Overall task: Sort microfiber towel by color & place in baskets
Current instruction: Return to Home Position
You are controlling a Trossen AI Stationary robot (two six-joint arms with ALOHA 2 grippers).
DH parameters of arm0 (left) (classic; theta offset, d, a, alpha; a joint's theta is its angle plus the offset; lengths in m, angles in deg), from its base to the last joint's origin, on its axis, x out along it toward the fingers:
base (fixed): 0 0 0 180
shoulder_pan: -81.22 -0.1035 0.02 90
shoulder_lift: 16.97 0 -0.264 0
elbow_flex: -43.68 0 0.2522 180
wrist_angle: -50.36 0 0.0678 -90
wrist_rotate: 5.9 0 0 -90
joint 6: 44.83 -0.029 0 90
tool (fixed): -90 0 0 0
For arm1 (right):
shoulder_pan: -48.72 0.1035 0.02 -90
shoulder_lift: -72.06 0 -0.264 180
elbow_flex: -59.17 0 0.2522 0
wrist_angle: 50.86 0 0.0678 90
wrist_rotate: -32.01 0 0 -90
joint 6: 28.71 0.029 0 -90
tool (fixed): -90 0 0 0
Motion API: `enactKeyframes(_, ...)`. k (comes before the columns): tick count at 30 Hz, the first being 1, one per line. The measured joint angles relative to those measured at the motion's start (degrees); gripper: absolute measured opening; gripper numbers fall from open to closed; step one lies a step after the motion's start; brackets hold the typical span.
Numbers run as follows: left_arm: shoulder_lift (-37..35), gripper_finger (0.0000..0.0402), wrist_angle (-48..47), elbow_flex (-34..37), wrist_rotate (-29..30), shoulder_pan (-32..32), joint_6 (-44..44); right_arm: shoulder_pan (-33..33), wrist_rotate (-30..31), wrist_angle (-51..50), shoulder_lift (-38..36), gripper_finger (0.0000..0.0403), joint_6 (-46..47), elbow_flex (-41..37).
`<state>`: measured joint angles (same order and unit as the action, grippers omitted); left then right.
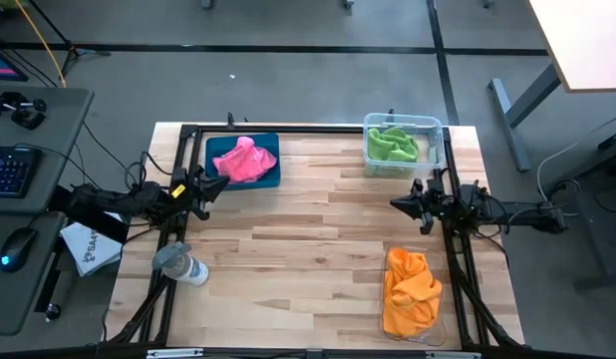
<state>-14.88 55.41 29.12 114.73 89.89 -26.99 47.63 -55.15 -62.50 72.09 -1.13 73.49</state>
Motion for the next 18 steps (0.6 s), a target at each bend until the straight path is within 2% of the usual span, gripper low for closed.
enactKeyframes(18, -1.88, 0.0000, -2.29, 0.00, 0.05, -0.06, 0.00, -0.10, 0.00, -0.84, 0.33, 0.0000, 0.01, 0.00)
